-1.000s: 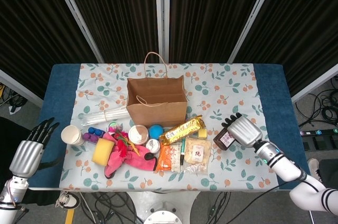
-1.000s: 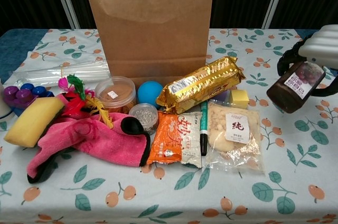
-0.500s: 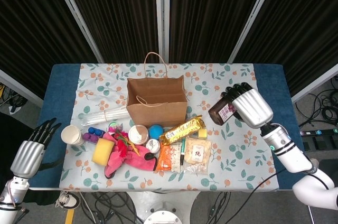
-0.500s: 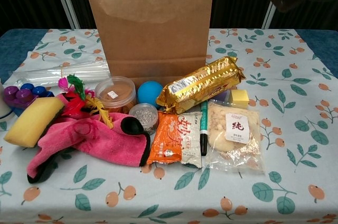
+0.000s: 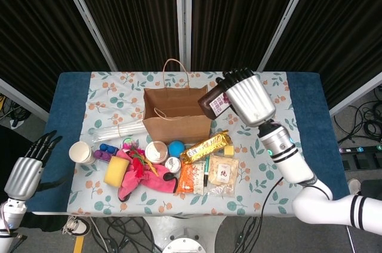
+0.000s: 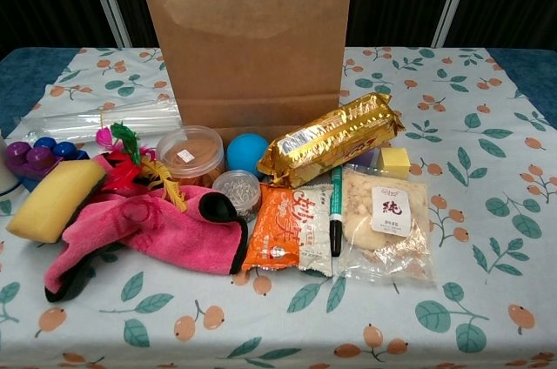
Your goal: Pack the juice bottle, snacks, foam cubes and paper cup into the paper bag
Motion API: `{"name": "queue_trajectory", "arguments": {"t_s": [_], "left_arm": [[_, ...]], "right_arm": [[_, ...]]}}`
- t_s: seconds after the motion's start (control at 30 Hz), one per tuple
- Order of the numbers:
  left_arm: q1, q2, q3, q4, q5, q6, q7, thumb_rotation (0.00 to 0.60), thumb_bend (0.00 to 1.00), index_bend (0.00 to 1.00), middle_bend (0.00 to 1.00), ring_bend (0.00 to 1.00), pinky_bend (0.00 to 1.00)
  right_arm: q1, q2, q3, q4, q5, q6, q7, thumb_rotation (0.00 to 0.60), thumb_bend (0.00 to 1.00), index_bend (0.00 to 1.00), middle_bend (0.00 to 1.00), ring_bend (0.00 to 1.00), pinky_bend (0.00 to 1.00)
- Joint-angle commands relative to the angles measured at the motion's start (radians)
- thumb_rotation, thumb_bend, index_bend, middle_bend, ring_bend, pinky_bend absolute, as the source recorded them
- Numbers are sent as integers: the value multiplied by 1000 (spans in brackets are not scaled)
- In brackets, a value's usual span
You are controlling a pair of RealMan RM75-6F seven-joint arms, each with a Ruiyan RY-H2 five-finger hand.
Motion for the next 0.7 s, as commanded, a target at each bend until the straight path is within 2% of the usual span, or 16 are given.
{"name": "queue_trajectory", "arguments": {"t_s": [0.03,0.13,0.37,0.57,0.7], "left_arm": [[2,0,-4,13,-4,7,-22,600,90,134,99,63,156],[3,-5,-7,26,-7,11,-43,600,90,135,99,63,156],[2,-19,-13,67,-15,16,-95,600,90,134,100,63,157],[1,-30,-16,101,-21,15,-134,600,90,135,99,63,156],[2,-32,-20,121,-28,15,-156,600,89,135,100,63,156]], "right_arm": [[146,-93,51,-38,134,79,-271,600,315,662,526,408,422],[196,-118,41,-25,159,95,-377,600,316,662,526,408,422],[282,-161,-32,33,212,109,-597,600,316,664,526,409,422],[314,-223,-88,82,260,133,-683,600,316,669,528,415,424],[336,-276,-94,130,281,153,-700,600,316,669,527,415,425]]}}
